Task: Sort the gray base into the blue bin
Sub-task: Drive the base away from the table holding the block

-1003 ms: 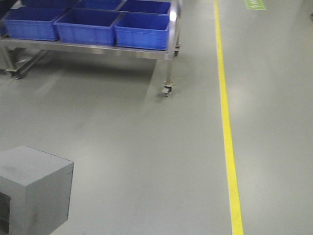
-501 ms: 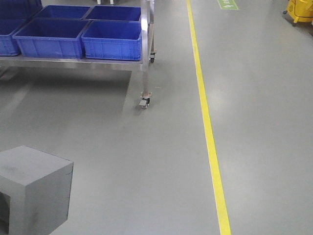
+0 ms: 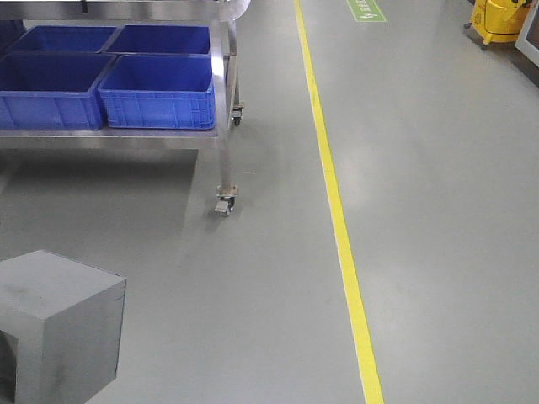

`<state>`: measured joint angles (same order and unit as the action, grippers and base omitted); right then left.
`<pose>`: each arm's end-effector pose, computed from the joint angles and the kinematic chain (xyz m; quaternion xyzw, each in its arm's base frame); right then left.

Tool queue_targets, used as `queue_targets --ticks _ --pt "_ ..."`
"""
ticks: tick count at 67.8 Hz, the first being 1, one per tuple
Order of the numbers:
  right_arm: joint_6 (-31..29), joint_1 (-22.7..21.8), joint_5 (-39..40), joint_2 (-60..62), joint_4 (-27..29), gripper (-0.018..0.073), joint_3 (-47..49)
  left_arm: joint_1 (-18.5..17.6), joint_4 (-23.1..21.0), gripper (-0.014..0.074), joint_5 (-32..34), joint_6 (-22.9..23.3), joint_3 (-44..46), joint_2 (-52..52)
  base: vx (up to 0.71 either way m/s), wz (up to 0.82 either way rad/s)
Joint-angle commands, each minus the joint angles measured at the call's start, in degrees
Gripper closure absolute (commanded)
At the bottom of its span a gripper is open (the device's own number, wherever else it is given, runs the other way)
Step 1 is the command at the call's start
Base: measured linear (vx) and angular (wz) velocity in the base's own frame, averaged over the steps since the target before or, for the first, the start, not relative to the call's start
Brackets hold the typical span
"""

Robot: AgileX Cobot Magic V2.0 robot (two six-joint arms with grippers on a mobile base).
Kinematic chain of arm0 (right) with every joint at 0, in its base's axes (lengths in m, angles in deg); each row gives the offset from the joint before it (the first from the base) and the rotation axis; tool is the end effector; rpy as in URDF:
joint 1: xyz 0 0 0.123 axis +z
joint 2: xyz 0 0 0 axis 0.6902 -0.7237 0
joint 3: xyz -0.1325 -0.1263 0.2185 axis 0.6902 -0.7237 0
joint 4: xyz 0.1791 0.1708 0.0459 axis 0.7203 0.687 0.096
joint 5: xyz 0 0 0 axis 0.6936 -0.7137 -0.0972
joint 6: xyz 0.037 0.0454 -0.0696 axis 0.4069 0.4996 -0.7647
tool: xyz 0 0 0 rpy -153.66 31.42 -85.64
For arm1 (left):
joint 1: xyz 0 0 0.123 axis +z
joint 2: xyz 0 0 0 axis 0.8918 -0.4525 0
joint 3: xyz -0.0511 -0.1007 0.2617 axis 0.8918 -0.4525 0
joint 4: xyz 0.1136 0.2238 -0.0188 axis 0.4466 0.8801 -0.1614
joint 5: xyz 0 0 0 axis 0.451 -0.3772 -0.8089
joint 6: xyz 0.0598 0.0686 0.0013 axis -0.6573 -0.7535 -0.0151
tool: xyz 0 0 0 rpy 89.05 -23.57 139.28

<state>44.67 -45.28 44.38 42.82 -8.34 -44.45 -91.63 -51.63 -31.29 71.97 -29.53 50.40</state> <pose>0.0560 -0.0024 0.1858 -0.0037 0.7517 -0.0284 0.6589 0.0520 -0.0269 0.2710 0.1169 0.7115 -0.2184 0.6576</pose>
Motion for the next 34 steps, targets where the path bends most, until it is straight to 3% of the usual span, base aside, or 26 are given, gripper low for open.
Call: queue_targets --ticks 1,34 --pt "-0.7 0.0 4.1 0.9 -0.3 0.0564 -0.4 -0.1 -0.2 0.0603 5.9 0.3 1.7 -0.7 0.41 -0.11" --pt "-0.7 0.0 4.1 0.9 -0.3 0.0564 -0.4 -0.1 -0.2 0.0603 5.9 0.3 1.7 -0.7 0.42 -0.07"
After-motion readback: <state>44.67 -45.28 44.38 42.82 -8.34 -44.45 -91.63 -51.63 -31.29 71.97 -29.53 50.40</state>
